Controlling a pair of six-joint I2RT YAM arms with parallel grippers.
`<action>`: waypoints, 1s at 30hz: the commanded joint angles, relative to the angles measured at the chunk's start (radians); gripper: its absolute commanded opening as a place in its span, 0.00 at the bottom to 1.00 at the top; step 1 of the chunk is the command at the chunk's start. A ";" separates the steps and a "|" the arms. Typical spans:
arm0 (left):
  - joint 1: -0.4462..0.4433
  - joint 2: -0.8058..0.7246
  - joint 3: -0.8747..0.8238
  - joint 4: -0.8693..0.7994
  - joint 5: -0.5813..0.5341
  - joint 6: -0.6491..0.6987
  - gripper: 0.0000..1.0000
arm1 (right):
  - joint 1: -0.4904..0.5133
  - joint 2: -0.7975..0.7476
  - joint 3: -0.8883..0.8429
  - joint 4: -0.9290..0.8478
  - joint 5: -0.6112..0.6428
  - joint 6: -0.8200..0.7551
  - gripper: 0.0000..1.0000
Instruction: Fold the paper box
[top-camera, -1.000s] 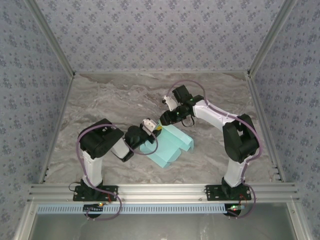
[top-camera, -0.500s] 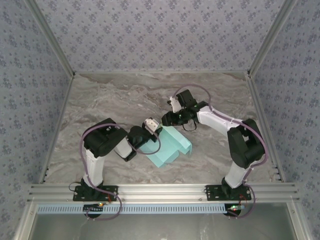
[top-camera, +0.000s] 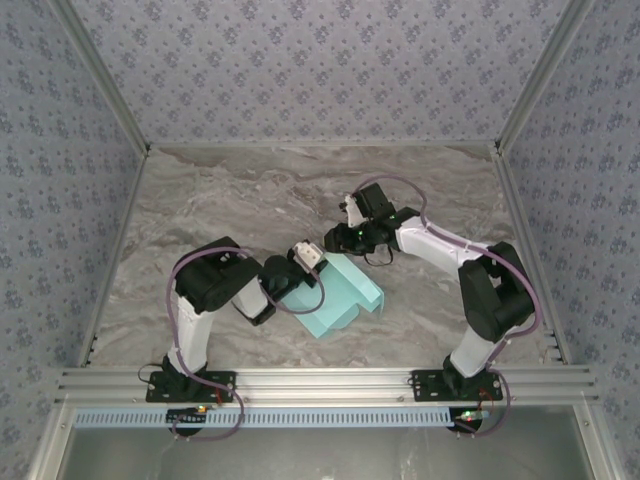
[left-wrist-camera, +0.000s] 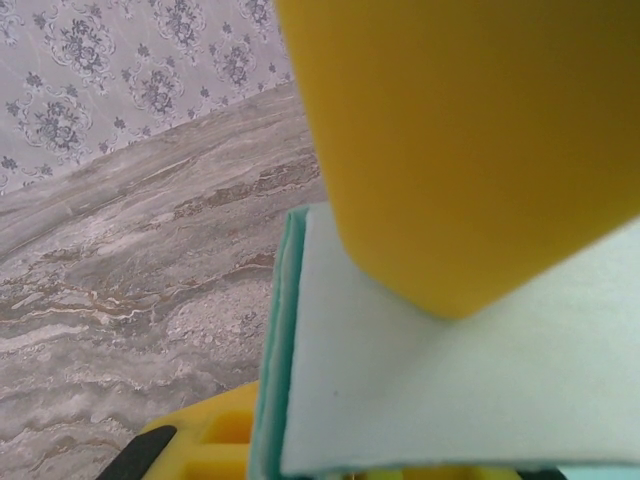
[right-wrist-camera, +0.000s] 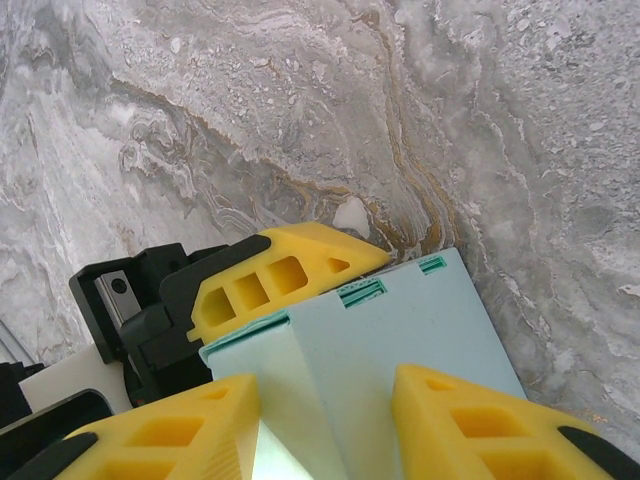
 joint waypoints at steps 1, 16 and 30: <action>0.000 0.052 0.006 -0.083 -0.038 0.015 0.15 | 0.036 -0.015 -0.031 -0.085 -0.045 0.055 0.41; 0.017 0.096 0.032 -0.082 -0.030 -0.029 0.36 | 0.074 -0.051 -0.046 -0.078 0.027 0.113 0.42; 0.035 0.117 0.030 -0.083 -0.070 -0.014 0.26 | 0.082 -0.051 -0.058 -0.066 0.048 0.135 0.41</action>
